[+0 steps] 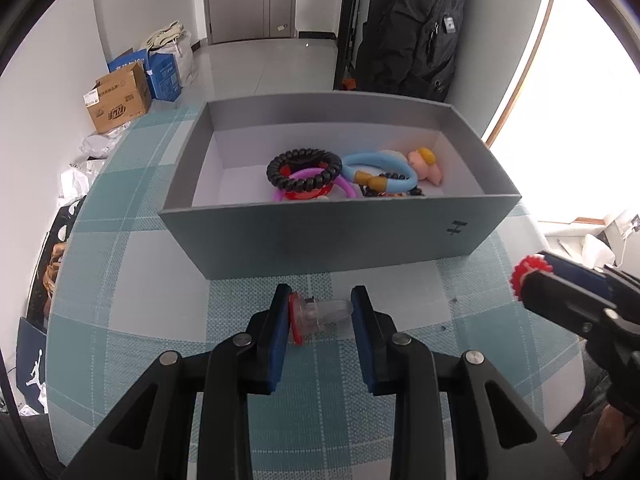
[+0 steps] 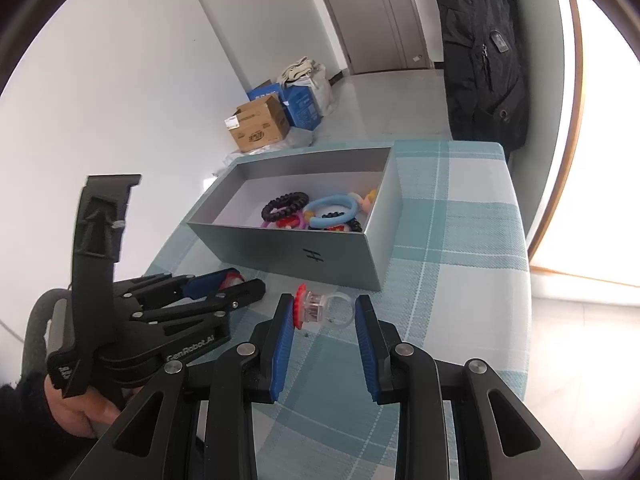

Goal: Organize jewelry
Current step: 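Carry both red accessories into the gray box and open both tools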

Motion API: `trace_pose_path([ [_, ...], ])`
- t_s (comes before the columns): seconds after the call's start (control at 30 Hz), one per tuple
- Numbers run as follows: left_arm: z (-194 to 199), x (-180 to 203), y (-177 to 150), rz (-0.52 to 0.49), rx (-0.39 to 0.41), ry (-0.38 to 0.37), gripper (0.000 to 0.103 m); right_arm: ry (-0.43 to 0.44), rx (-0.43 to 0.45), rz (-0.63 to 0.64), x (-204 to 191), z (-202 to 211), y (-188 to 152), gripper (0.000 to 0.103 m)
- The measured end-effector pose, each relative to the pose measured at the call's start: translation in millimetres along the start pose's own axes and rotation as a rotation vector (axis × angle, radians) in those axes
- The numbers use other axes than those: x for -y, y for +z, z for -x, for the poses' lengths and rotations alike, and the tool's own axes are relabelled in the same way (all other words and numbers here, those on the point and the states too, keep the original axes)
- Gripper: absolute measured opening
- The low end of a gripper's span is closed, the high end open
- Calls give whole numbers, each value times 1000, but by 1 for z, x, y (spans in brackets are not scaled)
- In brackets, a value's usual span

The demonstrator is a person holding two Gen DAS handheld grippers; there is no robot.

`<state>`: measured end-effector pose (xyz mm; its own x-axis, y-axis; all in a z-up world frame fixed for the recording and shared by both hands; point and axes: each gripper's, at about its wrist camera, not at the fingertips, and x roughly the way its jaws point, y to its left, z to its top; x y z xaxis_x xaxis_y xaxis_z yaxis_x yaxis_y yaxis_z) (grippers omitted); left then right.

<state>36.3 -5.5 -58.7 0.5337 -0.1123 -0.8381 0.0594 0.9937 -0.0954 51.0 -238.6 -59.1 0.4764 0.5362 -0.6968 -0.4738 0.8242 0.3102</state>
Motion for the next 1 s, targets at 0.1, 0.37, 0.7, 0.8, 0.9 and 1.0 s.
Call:
trace_pose_path([
  [0.1,3,4,3,11,10,-21,25,-2,0,-2,0,-2,0,29],
  [0.37,21,-1,10,36,81,-74,25,35,28,-9,-5,-6,8,29],
  [0.7,34,-22,29,86,152,-118,25,73,76,-15,-14,-14,27,29],
  [0.8,35,-26,36,101,164,-133,24,84,85,-13,-17,-17,36,29],
  [0.9,37,-25,44,98,179,-148,24,104,104,-13,-19,-17,45,29],
  [1.0,40,-25,52,96,194,-175,25,129,119,-19,-18,-16,54,29],
])
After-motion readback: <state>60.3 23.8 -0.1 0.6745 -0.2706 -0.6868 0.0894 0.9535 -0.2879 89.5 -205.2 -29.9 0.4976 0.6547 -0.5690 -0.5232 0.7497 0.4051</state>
